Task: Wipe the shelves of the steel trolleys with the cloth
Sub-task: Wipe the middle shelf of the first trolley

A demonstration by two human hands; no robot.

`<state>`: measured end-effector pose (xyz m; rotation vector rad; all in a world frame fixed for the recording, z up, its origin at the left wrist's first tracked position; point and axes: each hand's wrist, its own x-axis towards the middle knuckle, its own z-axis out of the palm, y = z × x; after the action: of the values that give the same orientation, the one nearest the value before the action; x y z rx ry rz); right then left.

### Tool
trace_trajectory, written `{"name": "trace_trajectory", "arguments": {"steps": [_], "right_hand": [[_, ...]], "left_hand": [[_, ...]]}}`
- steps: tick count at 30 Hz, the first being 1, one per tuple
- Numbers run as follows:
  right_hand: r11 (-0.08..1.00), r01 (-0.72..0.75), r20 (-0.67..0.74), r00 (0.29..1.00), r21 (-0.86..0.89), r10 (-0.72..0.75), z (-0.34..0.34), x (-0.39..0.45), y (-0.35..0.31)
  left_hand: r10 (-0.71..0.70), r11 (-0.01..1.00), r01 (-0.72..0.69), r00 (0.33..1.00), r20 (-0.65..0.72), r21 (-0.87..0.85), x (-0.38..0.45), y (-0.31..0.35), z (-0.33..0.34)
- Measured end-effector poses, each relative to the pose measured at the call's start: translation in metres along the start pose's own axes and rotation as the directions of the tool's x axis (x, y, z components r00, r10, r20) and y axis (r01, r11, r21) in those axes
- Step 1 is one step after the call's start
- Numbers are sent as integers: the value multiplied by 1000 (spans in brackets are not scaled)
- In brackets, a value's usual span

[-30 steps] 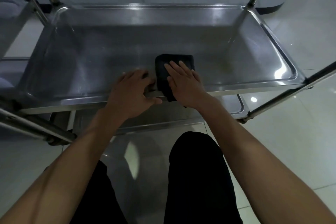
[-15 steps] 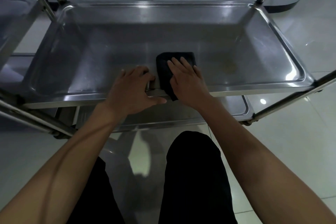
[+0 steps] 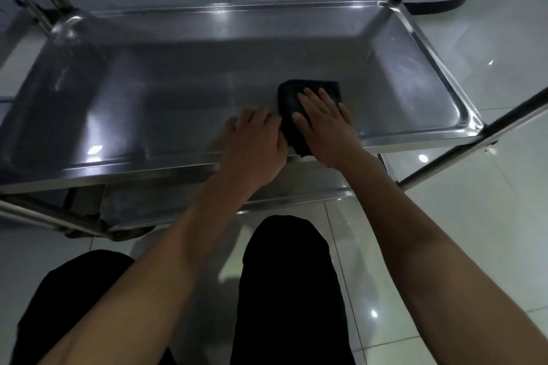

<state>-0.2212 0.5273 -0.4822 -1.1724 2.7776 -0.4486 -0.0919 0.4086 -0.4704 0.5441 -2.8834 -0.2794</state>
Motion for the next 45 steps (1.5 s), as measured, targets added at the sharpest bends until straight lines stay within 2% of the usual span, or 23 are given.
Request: {"name": "trace_trajectory", "arguments": {"steps": [9,14,20,23,31,34,36,39,41,45], "right_hand": [[995,-94,3,996,-44,94,-29,-6,74],[971,-112,35,992,-211,122,-54,-16,123],[947,-294,-49,956,-126,290,-76,-23,186],[937,-324,-74,946,-130,317,-82,-24,203],[928,-361,-70,932,-97,355,-79,-23,194],[927,-297,-4,953,-231,304,-75,-19,185],[931,-256,-1,964,-260,265,-70,-13,169],[951,-276,-58,961,-142,271,-59,-1,135],[966,-243,-39,970,-93,240,-48,12,110],[992,-125,35,991,-26,125,-21,40,53]], "left_hand": [[29,1000,-29,999,26,-4,28,60,14],[0,999,-1,999,41,36,32,73,22],[-27,1000,27,999,19,13,33,78,24],[-34,999,33,999,26,8,34,80,23],[-27,1000,27,1000,0,-5,32,81,23],[16,1000,-17,1000,-18,-24,28,75,25],[59,997,-60,998,-27,-47,26,66,25],[125,985,-125,992,-11,-122,25,49,19],[131,976,-138,990,-52,-166,22,33,12],[13,990,-25,996,-84,-136,14,-10,-1]]}}
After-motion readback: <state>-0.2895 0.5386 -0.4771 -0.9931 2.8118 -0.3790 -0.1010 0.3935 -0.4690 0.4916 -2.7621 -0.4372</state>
